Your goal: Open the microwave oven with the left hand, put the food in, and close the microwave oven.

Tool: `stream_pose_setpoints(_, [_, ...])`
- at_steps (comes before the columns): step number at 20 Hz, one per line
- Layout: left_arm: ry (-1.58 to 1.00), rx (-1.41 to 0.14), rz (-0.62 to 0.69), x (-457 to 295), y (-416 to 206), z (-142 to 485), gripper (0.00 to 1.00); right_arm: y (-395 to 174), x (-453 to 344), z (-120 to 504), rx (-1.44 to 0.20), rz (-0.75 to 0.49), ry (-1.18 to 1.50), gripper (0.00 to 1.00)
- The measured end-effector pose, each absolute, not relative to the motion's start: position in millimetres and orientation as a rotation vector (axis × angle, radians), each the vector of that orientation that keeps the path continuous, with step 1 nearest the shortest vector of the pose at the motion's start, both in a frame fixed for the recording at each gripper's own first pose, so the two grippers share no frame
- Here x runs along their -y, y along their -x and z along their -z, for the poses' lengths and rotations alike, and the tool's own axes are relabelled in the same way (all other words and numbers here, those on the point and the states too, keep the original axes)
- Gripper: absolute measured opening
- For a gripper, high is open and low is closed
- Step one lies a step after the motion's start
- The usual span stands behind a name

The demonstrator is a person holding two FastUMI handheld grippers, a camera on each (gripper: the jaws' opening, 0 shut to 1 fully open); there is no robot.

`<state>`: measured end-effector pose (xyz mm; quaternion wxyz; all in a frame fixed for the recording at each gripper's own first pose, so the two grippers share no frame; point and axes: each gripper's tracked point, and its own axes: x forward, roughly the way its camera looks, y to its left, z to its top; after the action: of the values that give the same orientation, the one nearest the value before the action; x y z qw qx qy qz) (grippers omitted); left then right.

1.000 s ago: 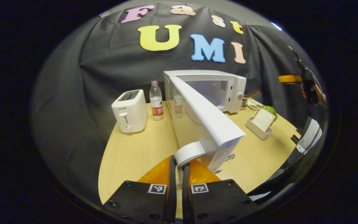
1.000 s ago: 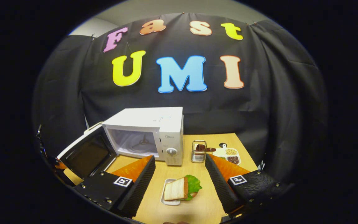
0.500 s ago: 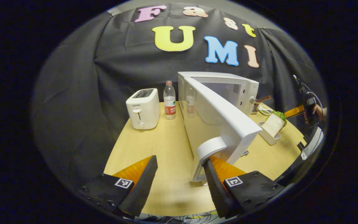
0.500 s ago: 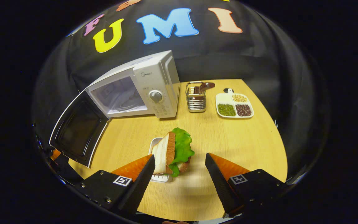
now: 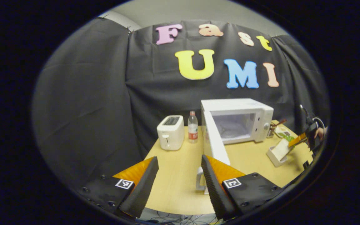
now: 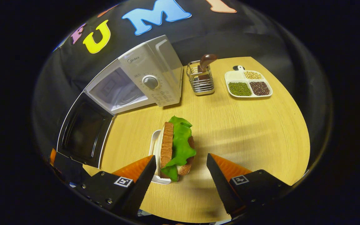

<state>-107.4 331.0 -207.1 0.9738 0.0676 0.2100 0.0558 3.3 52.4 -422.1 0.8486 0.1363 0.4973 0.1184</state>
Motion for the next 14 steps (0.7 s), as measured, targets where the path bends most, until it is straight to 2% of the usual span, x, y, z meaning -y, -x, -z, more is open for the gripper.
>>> stream_pose_setpoints(2, [-0.112,-0.311,-0.107,-274,90,159,0.93,0,-56,426,-1.074,-0.260,-0.298,0.88])
stream_pose_setpoints(3, [-0.106,-0.263,-0.099,-244,80,141,0.93,3,-61,431,-1.102,-0.277,-0.312,0.78])
stream_pose_setpoints(4, [-0.099,-0.226,-0.084,-216,69,129,0.94,8,-66,432,-1.121,-0.306,-0.329,0.77])
stream_pose_setpoints(7, [-0.084,-0.155,-0.013,-137,37,98,0.96,2,-70,424,-1.120,-0.328,-0.422,0.30])
stream_pose_setpoints(8, [-0.084,-0.146,0.009,-118,31,93,0.99,4,-69,422,-1.117,-0.327,-0.440,0.29])
stream_pose_setpoints(9, [-0.082,-0.146,0.025,-103,23,89,1.00,6,-70,418,-1.114,-0.343,-0.440,0.21])
stream_pose_setpoints(14, [-0.071,-0.132,0.086,-64,-2,71,0.97,3,-85,379,-1.030,-0.407,-0.529,0.21])
